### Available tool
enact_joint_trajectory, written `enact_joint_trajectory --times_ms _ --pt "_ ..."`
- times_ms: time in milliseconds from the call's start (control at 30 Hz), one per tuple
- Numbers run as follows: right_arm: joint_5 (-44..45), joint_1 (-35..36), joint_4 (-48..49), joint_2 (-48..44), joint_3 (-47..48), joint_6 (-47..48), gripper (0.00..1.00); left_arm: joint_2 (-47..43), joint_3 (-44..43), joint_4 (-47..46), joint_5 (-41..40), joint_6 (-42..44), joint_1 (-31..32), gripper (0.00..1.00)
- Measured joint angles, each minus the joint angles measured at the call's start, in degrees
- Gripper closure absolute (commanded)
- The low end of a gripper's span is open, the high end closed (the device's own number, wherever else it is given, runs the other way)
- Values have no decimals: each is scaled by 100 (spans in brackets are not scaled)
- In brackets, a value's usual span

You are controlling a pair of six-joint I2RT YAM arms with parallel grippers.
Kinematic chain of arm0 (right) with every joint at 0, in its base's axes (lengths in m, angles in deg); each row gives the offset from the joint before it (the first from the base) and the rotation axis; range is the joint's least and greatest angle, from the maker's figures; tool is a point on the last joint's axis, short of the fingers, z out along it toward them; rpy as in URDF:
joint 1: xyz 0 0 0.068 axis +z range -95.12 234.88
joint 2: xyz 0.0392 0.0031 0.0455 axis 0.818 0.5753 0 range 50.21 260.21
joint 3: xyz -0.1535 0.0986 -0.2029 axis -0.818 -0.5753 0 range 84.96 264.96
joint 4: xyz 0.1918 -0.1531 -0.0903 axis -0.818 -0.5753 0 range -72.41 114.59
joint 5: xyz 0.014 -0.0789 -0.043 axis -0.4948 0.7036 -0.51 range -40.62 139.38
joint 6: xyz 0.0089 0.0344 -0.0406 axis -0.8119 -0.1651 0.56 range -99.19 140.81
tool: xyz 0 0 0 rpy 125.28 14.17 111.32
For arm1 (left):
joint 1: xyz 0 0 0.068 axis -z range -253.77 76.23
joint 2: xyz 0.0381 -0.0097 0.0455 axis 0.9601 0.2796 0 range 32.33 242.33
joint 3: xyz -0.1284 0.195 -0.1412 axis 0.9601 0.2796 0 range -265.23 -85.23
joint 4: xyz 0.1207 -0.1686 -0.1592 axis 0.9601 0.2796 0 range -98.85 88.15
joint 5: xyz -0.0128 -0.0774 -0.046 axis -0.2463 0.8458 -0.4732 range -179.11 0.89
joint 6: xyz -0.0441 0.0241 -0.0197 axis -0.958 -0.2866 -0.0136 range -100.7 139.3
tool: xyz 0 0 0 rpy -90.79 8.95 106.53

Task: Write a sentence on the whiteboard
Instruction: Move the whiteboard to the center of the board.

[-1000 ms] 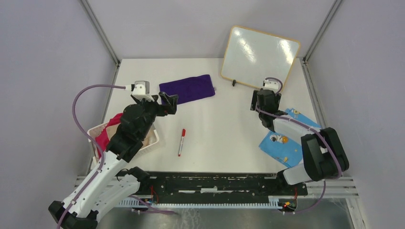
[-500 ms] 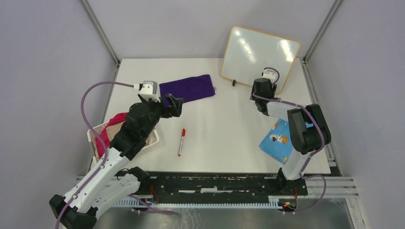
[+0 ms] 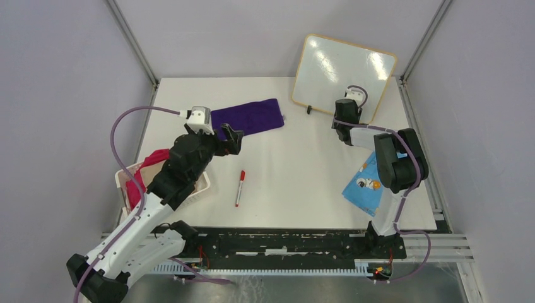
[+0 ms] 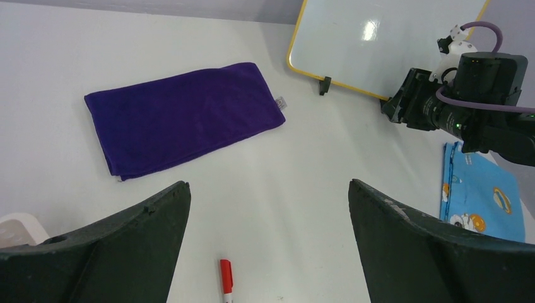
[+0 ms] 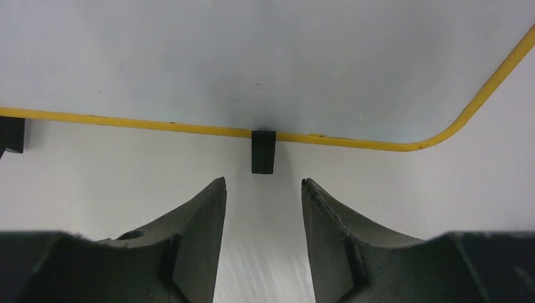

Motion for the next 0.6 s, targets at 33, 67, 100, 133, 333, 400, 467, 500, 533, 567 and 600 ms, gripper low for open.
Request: enact_joint_trajectory --times_ms 33,67,100,133,333,400,467,500,533,567,600 --pt "-7 -11 -4 44 15 7 49 13 0 0 -4 0 2 0" --pt "-13 -20 -9 76 31 20 49 20 0 2 -9 0 0 0" --pt "-22 -31 -20 109 46 28 50 28 0 0 -15 0 0 0" --pt "-26 -42 -26 138 59 37 50 37 0 0 -20 0 0 0" --pt "-79 -116 -46 321 214 129 55 103 -2 0 -31 0 0 0" --pt "-98 -129 -46 385 284 153 57 140 -7 0 -33 0 2 0" --pt "-122 -144 -46 448 352 192 59 177 -11 2 -35 0 0 0" --pt "-133 -149 -46 472 382 208 60 190 -11 2 -35 0 0 0" --pt "-138 -151 -46 487 400 223 62 201 -11 2 -37 0 0 0" --pt "-144 -153 -48 503 422 240 63 208 -11 2 -37 0 0 0" --pt "-146 -153 -46 525 452 254 65 214 -15 2 -37 0 0 0"
